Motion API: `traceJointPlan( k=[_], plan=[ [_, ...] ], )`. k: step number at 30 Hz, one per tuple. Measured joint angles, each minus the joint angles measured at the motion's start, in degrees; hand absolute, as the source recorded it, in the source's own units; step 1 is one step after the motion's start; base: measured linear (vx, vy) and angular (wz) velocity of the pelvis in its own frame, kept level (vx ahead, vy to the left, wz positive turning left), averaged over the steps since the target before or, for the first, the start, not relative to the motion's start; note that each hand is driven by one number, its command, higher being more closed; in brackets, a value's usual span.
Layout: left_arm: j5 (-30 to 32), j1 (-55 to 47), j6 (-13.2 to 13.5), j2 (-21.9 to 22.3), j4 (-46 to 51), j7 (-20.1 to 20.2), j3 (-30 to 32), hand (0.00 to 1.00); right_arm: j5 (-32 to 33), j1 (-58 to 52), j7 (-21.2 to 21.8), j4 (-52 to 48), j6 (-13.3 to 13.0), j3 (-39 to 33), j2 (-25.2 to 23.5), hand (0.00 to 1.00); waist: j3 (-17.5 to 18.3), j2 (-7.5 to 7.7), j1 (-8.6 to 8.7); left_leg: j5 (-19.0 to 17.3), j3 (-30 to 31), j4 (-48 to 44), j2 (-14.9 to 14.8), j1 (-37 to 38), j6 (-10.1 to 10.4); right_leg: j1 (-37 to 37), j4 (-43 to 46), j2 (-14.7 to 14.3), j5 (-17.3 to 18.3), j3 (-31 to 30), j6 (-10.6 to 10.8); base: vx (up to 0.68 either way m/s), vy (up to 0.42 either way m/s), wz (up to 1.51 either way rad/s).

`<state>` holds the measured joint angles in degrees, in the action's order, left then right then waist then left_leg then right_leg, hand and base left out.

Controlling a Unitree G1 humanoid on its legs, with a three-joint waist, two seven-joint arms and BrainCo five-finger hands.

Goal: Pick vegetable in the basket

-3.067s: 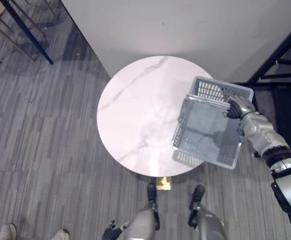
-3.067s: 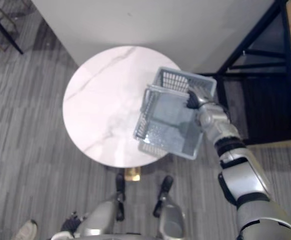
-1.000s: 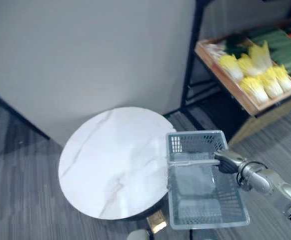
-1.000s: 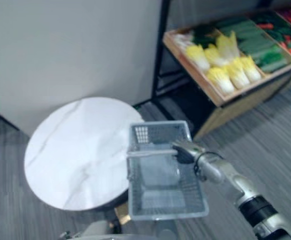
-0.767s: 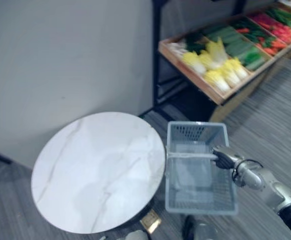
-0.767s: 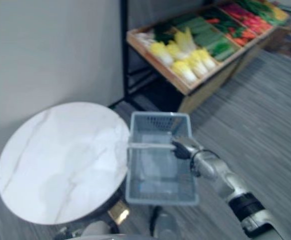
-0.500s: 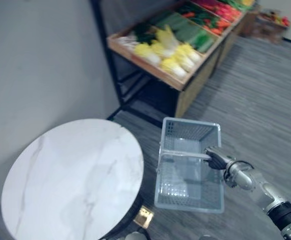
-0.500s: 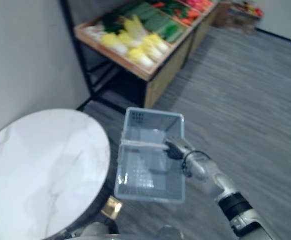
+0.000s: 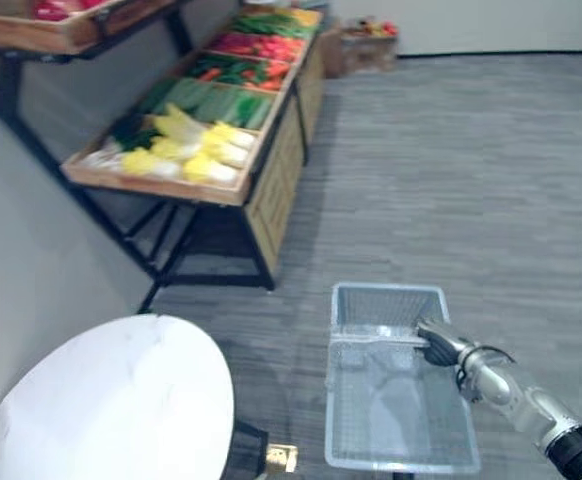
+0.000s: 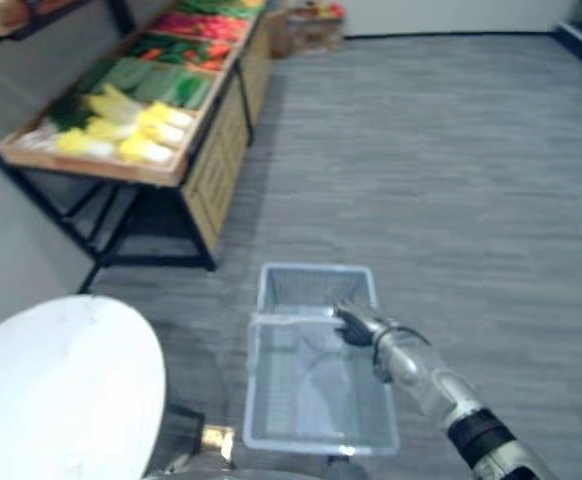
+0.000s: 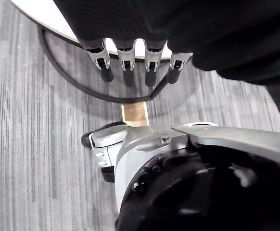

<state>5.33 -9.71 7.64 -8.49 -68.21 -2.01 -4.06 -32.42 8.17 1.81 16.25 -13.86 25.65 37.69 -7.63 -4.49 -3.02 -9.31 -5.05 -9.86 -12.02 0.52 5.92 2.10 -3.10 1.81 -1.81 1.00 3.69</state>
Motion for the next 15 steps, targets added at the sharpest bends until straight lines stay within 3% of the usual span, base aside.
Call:
traceJointPlan(
  k=[1, 3, 5, 9, 13, 15],
  plan=[
    [-0.02, 0.78, 0.26, -0.24, -0.02, 0.00, 0.01, 0.00, 1.08, -0.01, 0.00, 0.39, 0.03, -0.35, -0.56, 1.00, -0.45, 0.45, 0.21, -0.77, -0.54, 1.45, 0.33, 0.58, 1.51, 0.45, -1.26, 0.01, -1.39, -0.01, 0.48, -0.04, 0.074, -0.30],
    [-0.03, 1.22, 0.77, -1.01, 0.11, -0.05, 0.18, 0.00, 1.56, -0.20, 0.05, 0.39, -0.11, -0.42, -0.75, 1.00, -1.36, 2.03, 0.30, -0.92, -1.15, 1.30, 1.24, 0.36, 1.34, 0.00, -3.06, 1.25, -3.26, 0.07, 0.91, -0.07, 0.097, -0.20],
    [0.02, 1.57, 0.62, -1.40, 0.07, -0.04, 0.00, 0.00, 2.10, -2.20, 0.05, 0.30, -0.62, -1.95, -0.78, 1.00, -1.37, 2.63, 0.92, -1.08, -1.24, 1.64, 2.92, 0.65, 1.18, -0.35, -3.16, 3.12, -5.42, 0.45, 1.80, -0.05, 0.116, 0.06],
    [0.15, 1.71, 0.81, -0.83, 1.07, -0.04, -0.18, 0.00, 2.70, -6.05, 0.04, 0.32, -0.64, -6.85, -1.02, 1.00, -0.95, 1.14, 1.24, -1.03, -0.99, 2.30, 4.46, 0.54, 0.70, 0.68, -3.01, 4.46, -6.18, 0.53, 2.40, 0.05, 0.078, 0.03],
    [0.16, 2.38, 1.01, -0.83, 1.08, -0.01, -0.24, 0.00, 2.70, -8.45, 0.01, 0.64, -0.38, -9.93, -1.78, 1.00, -1.19, 1.59, 1.37, -0.91, -1.71, 3.72, 4.84, 1.51, 0.54, 0.79, -2.95, 4.58, -6.44, -0.11, 2.64, 0.08, 0.033, -0.09],
    [0.56, 2.82, 1.01, -1.05, 1.02, -0.08, -0.34, 0.00, 2.65, -8.38, -0.08, 1.74, -0.12, -11.83, -2.71, 1.00, -1.31, 1.90, 1.38, -1.21, -3.43, 3.76, 4.94, 1.84, 0.02, 3.71, 1.56, 4.41, -5.27, -1.39, 2.79, 0.03, 0.051, -0.36]
  ],
)
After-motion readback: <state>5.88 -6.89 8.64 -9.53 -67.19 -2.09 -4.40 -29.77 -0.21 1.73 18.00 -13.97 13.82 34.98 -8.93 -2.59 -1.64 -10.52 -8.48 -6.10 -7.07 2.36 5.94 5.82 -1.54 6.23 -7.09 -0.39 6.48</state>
